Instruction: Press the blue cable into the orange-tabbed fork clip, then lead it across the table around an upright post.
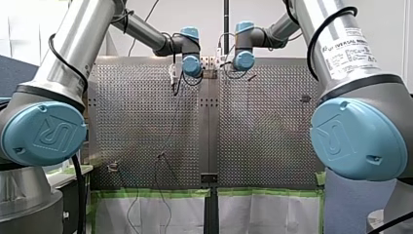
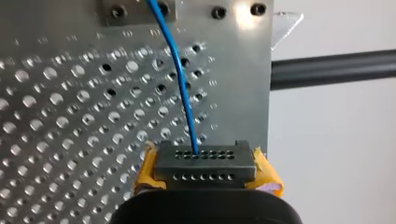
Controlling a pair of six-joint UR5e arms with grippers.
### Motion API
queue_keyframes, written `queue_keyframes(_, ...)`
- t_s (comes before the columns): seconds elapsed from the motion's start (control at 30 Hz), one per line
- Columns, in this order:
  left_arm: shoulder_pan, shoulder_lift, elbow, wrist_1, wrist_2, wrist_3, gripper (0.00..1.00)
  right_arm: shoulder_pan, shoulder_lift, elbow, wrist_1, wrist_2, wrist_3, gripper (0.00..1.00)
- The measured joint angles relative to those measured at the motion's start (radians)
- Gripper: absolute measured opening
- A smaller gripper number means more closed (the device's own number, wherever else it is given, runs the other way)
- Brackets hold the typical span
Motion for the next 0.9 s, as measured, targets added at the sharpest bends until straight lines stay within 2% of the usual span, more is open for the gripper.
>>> queue_keyframes(0.43, -0.030, -0.008, 0.101, -0.061, 0.025, 0.006, 0.00, -0.062, -0.023, -0.001, 0.028, 0.000, 0.017, 0.00)
queue_keyframes(0.7, -0.056, -0.060, 0.172, -0.120, 0.029, 0.006, 0.00, -0.092, -0.033, -0.001, 0.037, -0.006, 0.022, 0.00)
queue_keyframes(0.9, -0.077, -0.096, 0.223, -0.153, 0.028, 0.007, 0.00, -0.119, -0.047, -0.001, 0.050, -0.023, 0.031, 0.00)
